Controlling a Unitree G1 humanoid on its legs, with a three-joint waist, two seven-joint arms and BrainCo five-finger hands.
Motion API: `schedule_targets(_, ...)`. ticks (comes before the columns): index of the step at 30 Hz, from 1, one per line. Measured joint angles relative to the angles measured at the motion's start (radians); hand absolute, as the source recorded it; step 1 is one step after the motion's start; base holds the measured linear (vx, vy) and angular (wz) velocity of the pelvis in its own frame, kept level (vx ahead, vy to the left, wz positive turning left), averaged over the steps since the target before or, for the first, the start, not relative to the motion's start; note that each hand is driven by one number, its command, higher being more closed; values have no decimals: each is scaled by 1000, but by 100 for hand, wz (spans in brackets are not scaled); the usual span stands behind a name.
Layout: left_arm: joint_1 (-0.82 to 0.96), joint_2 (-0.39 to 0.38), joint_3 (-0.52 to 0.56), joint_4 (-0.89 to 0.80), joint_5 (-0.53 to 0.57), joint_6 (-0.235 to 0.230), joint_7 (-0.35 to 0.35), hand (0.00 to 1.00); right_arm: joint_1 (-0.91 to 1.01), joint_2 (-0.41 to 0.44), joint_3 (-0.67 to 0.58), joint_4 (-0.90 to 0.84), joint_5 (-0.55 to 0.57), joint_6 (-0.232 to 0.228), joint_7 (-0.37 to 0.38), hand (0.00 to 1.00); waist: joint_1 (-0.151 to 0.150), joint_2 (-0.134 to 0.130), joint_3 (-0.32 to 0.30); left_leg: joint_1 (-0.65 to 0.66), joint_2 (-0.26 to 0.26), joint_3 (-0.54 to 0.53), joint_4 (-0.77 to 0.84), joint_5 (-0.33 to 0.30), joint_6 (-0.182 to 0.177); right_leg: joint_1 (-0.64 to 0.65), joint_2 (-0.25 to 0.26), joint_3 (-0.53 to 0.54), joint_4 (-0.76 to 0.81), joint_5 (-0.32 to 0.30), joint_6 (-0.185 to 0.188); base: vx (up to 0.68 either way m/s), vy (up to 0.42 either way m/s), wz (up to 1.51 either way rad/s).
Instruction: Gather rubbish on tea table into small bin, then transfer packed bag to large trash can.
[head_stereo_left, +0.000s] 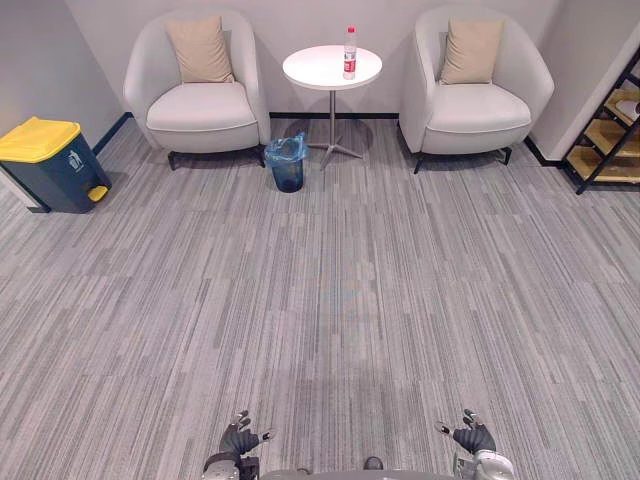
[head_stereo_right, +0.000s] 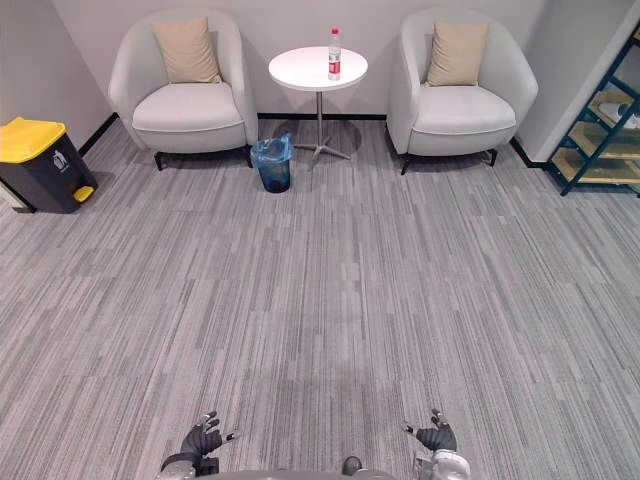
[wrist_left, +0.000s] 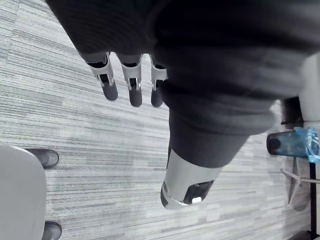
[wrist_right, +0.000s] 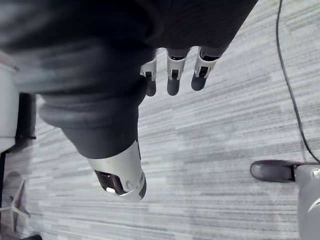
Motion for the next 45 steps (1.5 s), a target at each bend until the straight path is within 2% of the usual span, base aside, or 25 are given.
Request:
schedule_targets(7, -4, 0, 0, 11, 0, 0, 1, 0, 3, 0, 4, 9, -10, 0, 0, 0, 0, 0, 0, 12, 0, 1, -3, 0, 0, 8, 1, 1, -1, 0, 0, -39, -7, 0)
schedule_targets(28, -11, 0, 0, 18, -2, 1, -7, 0, -1, 0, 11, -9, 68, -2, 4, 0, 0, -15, -5, 15, 0, 26, -28, 1, 3, -8, 5, 24, -4, 2, -3, -14, -4, -3)
schedule_targets(38, 3, 1, -27, -39, -12, 1, -5, 0, -3, 2, 12, -44, 84, -3, 3, 0, 2, -20, -1, -6, 0, 27, -28, 0, 4, -29, 4, 23, -2, 1, -2, -26, -10, 0)
schedule_targets(42, 12, 1, -26, -82, -24, -1, -2, 0, -6, 1, 8, -44, 85, -3, -1, 0, 4, -19, -1, -46, 1, 42, 8, -22, 36, -59, 4, 37, 1, -3, 2, 5, 5, -11)
schedule_targets(45, 24, 1, -26, -104, -44, -1, -2, 0, -38, -1, -5, -44, 86, -2, -3, 0, 2, -3, 10, -79, 5, 72, 63, -61, 44, -133, 0, 68, 118, -61, 9, 37, 42, -33)
